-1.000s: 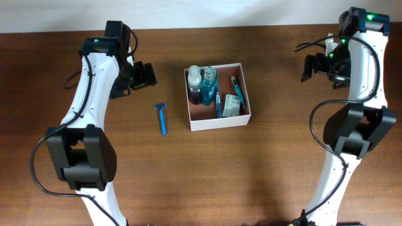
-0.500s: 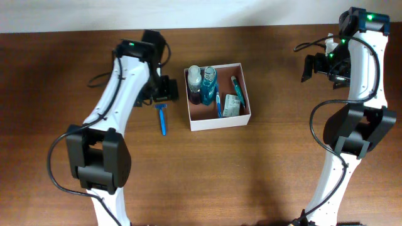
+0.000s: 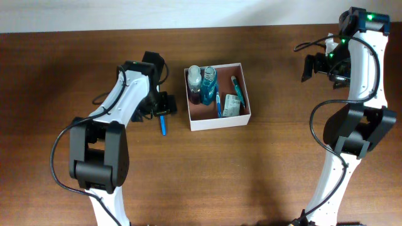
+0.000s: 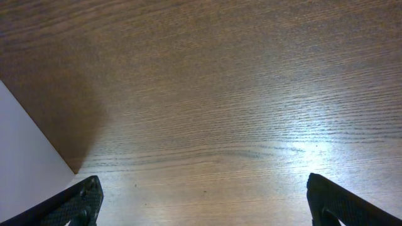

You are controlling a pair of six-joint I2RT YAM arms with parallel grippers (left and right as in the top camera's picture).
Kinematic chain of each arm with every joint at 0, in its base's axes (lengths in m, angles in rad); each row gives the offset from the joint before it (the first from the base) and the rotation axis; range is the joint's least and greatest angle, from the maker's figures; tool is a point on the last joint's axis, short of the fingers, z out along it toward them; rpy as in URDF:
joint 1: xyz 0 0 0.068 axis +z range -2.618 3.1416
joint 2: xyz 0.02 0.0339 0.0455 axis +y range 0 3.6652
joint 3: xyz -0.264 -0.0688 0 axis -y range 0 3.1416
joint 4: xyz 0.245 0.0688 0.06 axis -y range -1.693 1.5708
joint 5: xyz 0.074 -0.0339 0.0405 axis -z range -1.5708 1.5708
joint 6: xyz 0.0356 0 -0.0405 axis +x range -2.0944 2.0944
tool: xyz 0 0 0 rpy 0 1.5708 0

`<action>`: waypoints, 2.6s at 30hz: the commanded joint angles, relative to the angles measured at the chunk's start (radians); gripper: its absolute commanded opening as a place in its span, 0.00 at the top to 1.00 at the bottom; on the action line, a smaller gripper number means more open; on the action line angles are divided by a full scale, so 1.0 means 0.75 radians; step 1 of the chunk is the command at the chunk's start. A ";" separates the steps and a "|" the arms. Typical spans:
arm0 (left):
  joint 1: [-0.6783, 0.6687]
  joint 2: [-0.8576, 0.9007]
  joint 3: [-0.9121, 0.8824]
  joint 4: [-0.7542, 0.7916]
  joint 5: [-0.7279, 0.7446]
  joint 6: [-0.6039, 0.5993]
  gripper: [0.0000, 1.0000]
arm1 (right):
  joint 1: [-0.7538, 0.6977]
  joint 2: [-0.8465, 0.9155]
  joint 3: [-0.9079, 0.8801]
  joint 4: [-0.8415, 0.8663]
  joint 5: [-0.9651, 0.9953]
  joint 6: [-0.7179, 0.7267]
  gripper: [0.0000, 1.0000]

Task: Pack container
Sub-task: 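Move the left gripper down over the blue razor, then close the left gripper on the razor handle and lift it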

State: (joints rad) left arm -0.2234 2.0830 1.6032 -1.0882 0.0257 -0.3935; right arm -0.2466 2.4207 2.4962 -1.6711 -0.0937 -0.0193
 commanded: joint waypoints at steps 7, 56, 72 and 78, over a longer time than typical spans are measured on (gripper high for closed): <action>0.001 -0.019 -0.123 0.095 0.031 0.007 0.01 | -0.005 -0.040 -0.009 0.005 0.012 0.003 0.01; 0.001 -0.015 -0.280 0.358 -0.020 0.007 0.66 | -0.005 -0.040 -0.008 0.005 0.012 0.003 0.01; 0.004 -0.039 -0.246 0.297 -0.030 0.007 0.99 | -0.005 -0.040 -0.009 0.005 0.012 0.003 0.01; 0.009 -0.117 -0.050 0.122 -0.161 0.007 0.99 | -0.005 -0.040 -0.009 0.005 0.012 0.003 0.01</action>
State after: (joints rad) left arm -0.2218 2.0697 1.4693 -0.9607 -0.0273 -0.3866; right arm -0.2466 2.4207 2.4962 -1.6711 -0.0940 -0.0196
